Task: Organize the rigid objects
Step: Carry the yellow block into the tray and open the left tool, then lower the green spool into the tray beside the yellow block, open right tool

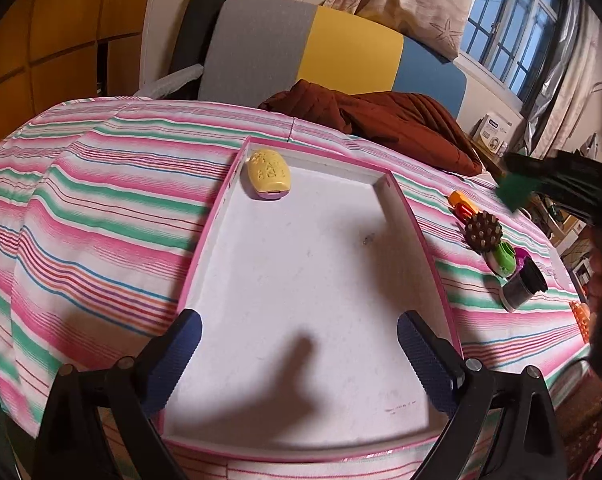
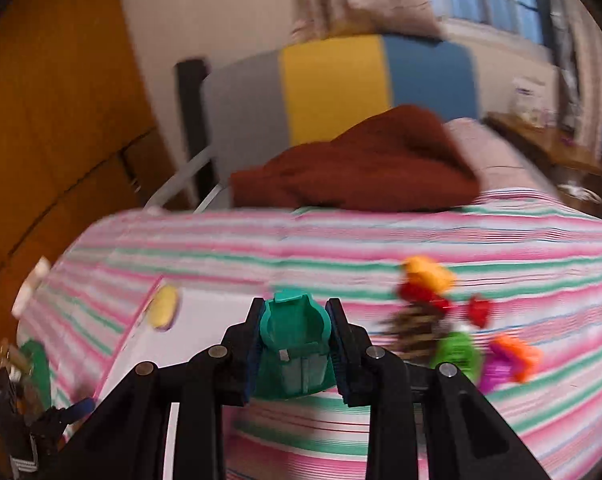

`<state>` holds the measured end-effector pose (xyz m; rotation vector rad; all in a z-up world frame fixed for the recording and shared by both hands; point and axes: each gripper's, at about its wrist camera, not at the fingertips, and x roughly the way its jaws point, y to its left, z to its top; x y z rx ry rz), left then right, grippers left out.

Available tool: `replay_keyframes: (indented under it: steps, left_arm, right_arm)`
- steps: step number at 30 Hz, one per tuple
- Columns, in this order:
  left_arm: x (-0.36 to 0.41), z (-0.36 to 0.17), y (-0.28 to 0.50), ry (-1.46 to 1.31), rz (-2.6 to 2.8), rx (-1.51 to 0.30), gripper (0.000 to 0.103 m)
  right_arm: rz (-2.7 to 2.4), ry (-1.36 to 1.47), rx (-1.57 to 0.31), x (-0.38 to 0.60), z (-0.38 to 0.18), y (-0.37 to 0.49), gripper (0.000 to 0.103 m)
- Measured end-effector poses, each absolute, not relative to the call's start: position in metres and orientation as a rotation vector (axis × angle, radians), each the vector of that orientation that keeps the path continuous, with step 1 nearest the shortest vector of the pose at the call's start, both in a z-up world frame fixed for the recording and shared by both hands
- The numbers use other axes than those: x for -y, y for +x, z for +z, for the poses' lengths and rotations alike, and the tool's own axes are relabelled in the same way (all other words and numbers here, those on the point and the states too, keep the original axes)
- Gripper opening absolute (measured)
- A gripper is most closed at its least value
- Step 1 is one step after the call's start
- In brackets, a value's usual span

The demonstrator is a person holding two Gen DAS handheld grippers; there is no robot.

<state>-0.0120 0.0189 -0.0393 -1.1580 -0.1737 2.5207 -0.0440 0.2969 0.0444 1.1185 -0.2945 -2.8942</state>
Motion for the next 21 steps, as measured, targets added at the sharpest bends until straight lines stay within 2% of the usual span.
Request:
replay_keyframes:
  steps: [9,19,21]
  left_arm:
    - [-0.008,-0.039,-0.003,-1.159,2.519,0.169,0.101]
    - [0.012,-0.042,-0.002,-1.174,2.549,0.203,0.101]
    - [0.016,-0.043,-0.003,-1.184,2.548,0.219,0.101]
  right_arm:
    - [-2.633,1.356,0.268,-0.209,-0.012,-0.123,0.029]
    - [-2.608,1.377,-0.058,-0.152,-0.033,-0.173,0.029]
    - [-2.62,1.319,-0.096,-0.147,-0.03,-0.174,0.034]
